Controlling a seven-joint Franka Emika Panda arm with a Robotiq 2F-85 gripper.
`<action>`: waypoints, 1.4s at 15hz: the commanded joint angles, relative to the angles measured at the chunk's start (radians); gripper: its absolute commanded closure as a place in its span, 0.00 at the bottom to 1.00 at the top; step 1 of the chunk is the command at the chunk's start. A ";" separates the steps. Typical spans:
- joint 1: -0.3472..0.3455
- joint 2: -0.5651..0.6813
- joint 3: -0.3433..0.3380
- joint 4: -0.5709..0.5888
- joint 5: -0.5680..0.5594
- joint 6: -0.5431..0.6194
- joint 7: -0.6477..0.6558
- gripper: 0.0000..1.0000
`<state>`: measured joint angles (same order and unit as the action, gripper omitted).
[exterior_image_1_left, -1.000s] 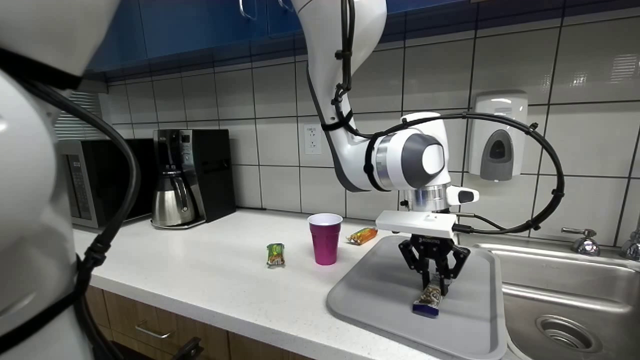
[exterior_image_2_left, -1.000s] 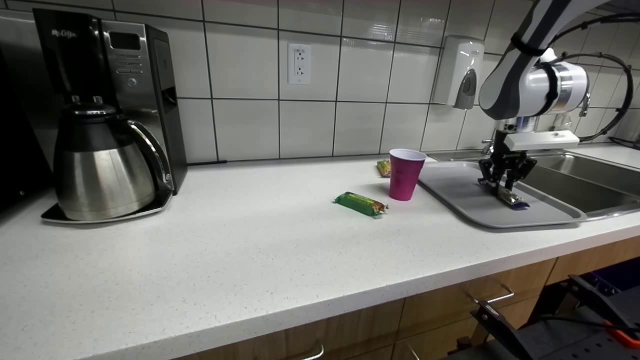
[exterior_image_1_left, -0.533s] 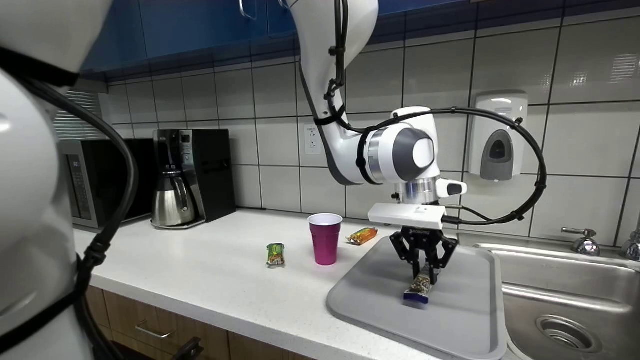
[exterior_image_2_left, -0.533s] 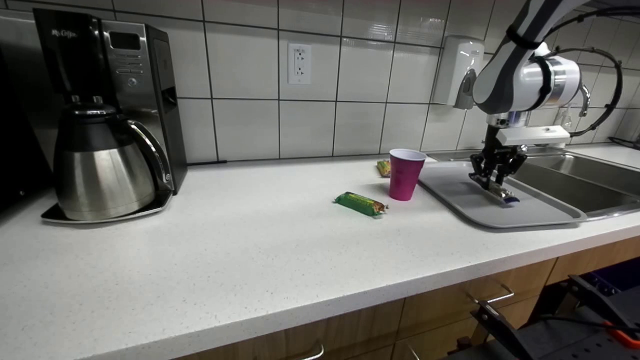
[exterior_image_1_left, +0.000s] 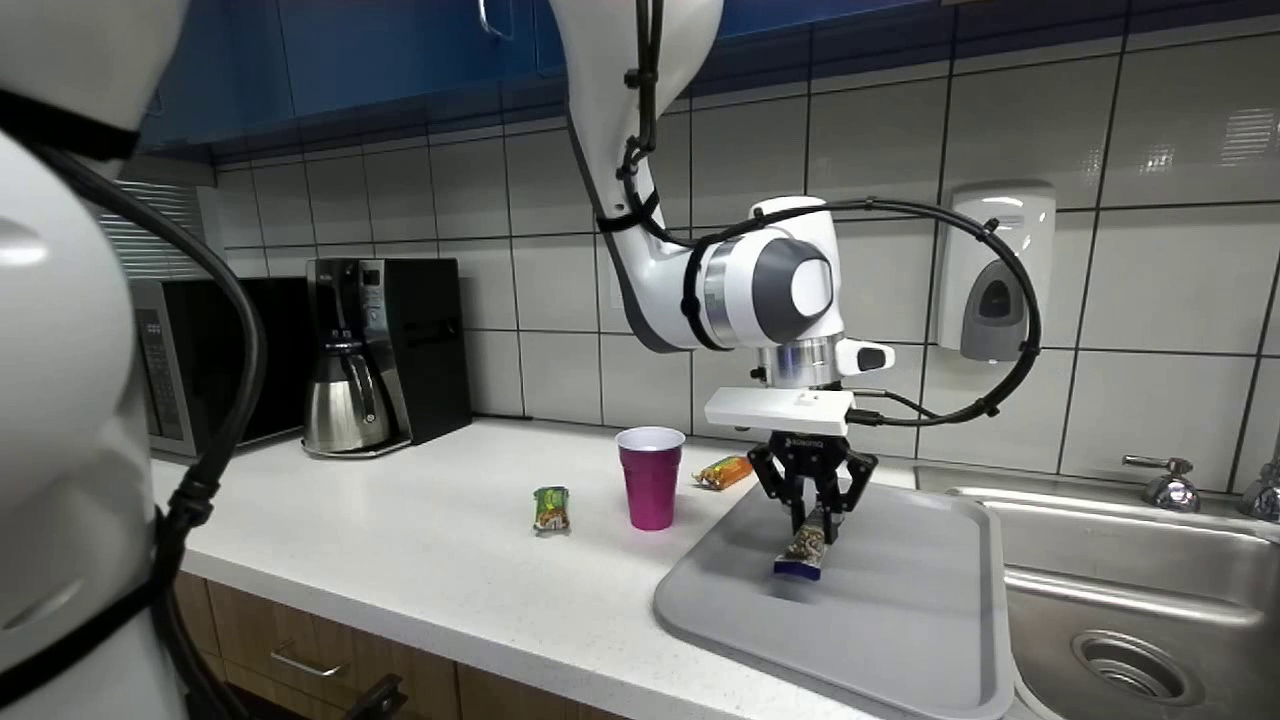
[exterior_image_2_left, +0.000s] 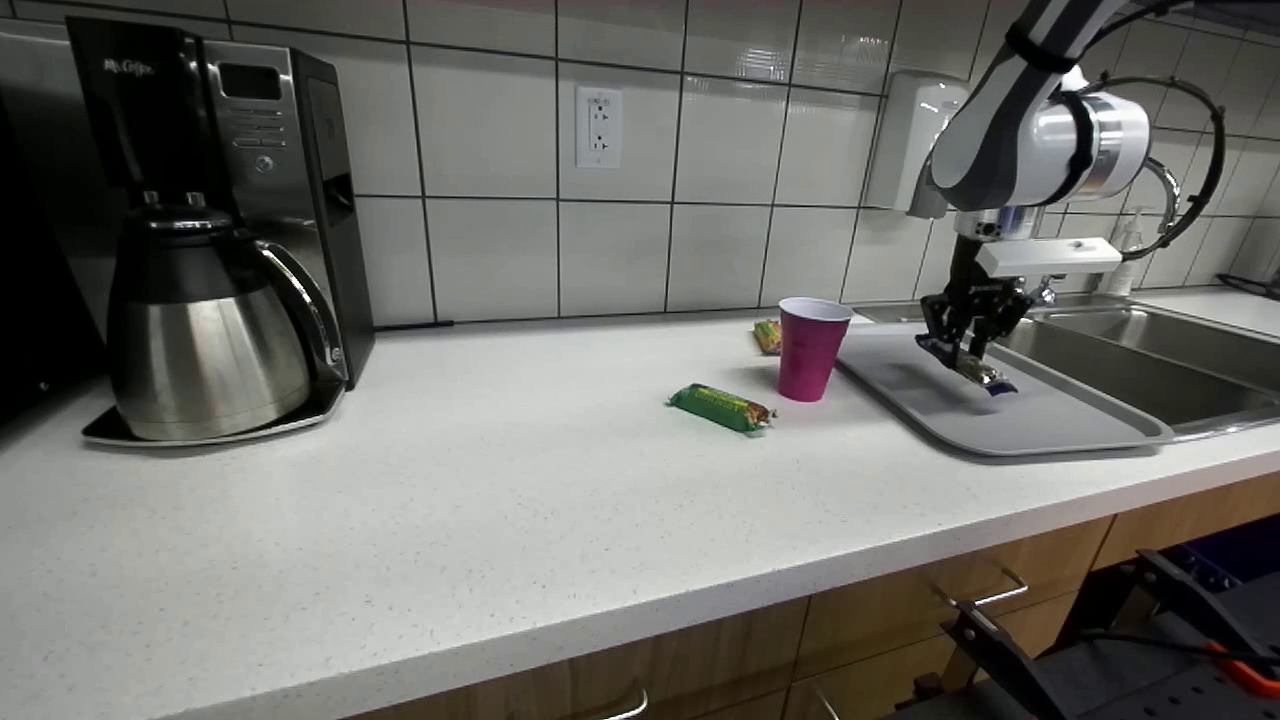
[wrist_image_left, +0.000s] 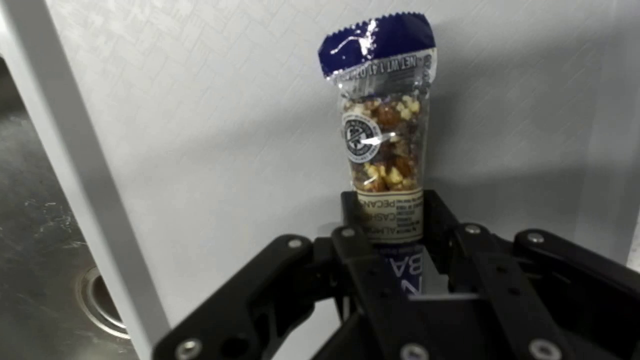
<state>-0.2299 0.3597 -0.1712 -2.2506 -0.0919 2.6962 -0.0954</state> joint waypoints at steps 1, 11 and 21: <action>0.022 -0.071 0.018 -0.059 0.014 -0.017 -0.011 0.92; 0.106 -0.160 0.044 -0.151 0.013 -0.038 0.036 0.92; 0.178 -0.236 0.061 -0.219 0.009 -0.081 0.160 0.92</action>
<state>-0.0644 0.1842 -0.1250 -2.4337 -0.0913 2.6590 0.0190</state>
